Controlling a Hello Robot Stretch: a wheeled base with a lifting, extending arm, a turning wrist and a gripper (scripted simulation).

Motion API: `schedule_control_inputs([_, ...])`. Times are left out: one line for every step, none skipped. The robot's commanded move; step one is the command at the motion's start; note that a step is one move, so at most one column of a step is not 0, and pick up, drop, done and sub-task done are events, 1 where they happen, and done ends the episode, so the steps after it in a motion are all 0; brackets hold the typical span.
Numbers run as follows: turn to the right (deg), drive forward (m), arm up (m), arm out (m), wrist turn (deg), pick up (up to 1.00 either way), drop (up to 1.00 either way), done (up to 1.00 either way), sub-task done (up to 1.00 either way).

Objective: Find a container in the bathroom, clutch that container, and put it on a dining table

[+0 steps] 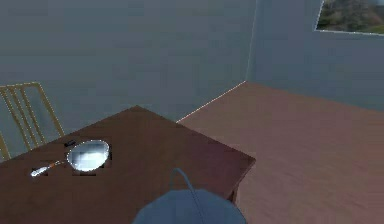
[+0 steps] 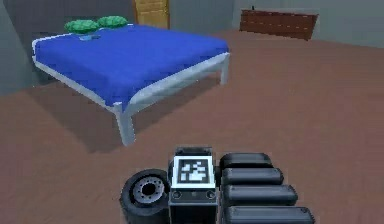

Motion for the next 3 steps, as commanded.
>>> schedule_control_inputs([-45.0, 0.00, 0.00, 0.00, 0.0, 0.00, 0.00, 0.00, 0.00])
schedule_control_inputs([-36.0, 0.00, 0.00, 0.00, 0.0, 0.00, 0.00, 0.00, 0.00])
schedule_control_inputs([45.0, 0.00, 0.00, 0.00, 0.0, 0.00, 0.00, 0.00, 0.00])
